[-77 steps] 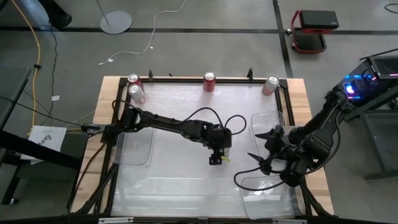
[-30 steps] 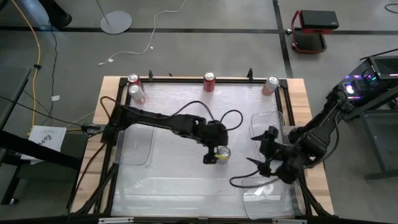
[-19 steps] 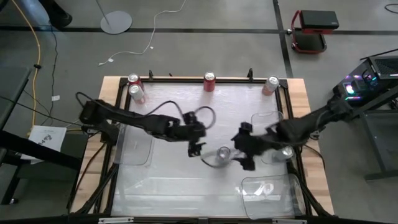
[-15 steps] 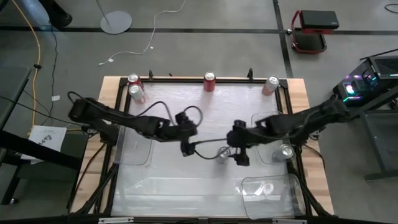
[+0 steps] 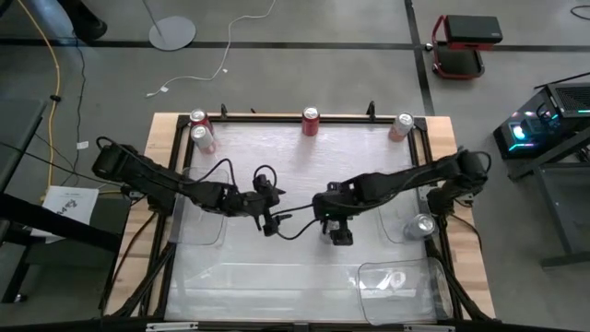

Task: Sort soda cans
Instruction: Put the blue-white soda can into the right transparent bin

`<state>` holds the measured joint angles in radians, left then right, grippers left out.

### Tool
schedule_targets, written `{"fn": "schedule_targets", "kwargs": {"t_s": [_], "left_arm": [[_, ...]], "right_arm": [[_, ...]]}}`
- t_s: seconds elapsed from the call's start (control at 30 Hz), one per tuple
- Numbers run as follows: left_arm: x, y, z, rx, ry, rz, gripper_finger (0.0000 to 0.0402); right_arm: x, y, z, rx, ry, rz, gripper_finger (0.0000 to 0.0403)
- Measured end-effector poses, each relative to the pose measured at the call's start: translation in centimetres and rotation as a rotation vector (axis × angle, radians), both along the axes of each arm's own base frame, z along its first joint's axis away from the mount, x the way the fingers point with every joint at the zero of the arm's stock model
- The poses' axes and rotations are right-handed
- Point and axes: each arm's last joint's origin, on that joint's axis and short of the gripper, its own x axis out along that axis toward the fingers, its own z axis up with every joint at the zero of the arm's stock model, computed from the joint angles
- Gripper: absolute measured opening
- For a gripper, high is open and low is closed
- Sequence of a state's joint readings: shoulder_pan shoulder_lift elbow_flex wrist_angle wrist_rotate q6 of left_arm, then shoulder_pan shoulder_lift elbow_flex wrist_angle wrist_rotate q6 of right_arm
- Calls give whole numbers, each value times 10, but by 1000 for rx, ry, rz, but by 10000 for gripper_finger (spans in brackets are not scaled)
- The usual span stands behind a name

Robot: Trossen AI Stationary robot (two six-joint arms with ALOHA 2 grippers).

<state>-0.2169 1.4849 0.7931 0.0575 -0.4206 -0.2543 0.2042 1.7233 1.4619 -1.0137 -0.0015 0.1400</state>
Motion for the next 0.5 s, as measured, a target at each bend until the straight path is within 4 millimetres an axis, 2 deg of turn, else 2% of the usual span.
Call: {"fn": "schedule_targets", "kwargs": {"t_s": [0.23,0.5], "left_arm": [[0,-1,1,14,-10,-13,353],[1,-1,1,13,-18,-13,353]], "right_arm": [[2,10,-22,1,141,4,371],[3,17,-33,-2,122,8,371]]}}
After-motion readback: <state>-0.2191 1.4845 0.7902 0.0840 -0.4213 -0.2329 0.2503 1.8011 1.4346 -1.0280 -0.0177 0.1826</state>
